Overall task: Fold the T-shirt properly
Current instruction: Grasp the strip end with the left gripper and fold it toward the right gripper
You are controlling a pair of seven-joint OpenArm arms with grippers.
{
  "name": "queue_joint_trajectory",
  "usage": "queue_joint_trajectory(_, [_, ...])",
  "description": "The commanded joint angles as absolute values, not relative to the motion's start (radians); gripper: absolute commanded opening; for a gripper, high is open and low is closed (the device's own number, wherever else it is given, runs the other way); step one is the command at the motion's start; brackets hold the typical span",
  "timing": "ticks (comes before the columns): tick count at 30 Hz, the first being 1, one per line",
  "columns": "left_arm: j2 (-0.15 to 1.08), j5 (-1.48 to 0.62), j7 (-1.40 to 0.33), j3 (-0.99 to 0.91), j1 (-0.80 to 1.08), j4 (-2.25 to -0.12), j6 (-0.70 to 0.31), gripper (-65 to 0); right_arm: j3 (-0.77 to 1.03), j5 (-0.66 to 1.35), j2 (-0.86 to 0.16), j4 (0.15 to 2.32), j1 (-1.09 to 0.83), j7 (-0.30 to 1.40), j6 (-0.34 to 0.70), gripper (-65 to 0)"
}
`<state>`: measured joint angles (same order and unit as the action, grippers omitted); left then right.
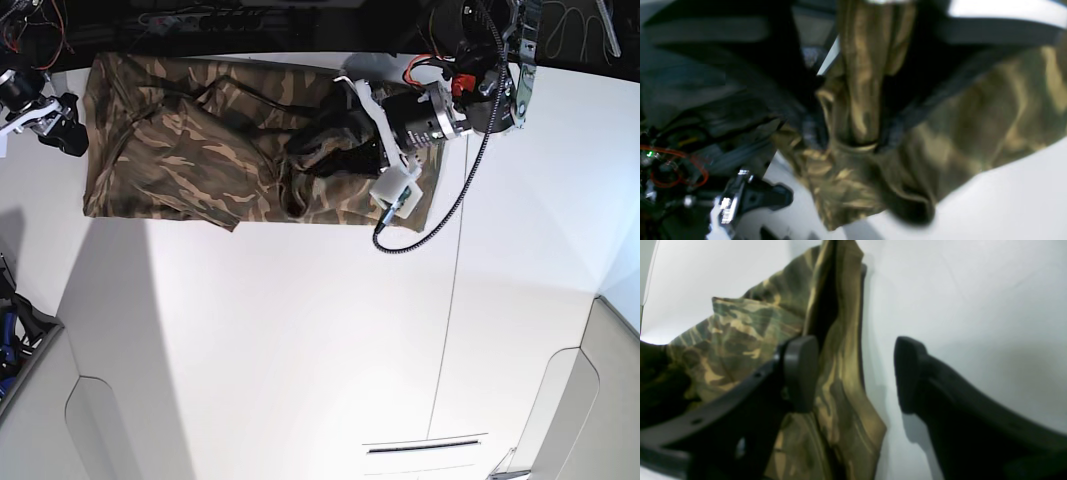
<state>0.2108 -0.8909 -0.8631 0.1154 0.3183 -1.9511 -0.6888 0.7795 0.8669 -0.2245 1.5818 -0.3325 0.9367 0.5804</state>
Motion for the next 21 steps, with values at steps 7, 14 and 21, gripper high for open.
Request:
queue_joint_trajectory(7, [0.21, -0.954, -0.845, 0.211, 0.313, -1.967, -0.698, -34.2, 0.742, 0.929, -0.241, 1.54, -0.33, 0.927, 0.591, -28.9])
queue_joint_trajectory(14, [0.154, -0.925, -0.868, 0.243, 0.313, -1.967, -0.698, -34.2, 0.731, 0.952, -0.24, 1.486, -0.327, 0.928, 0.607, -28.9])
queue_joint_trajectory(21, [0.133, -0.915, -0.868, 0.242, 0.313, -1.967, -0.698, -34.3, 0.7, 1.003, -0.235, 1.486, -0.327, 0.934, 0.607, -28.9])
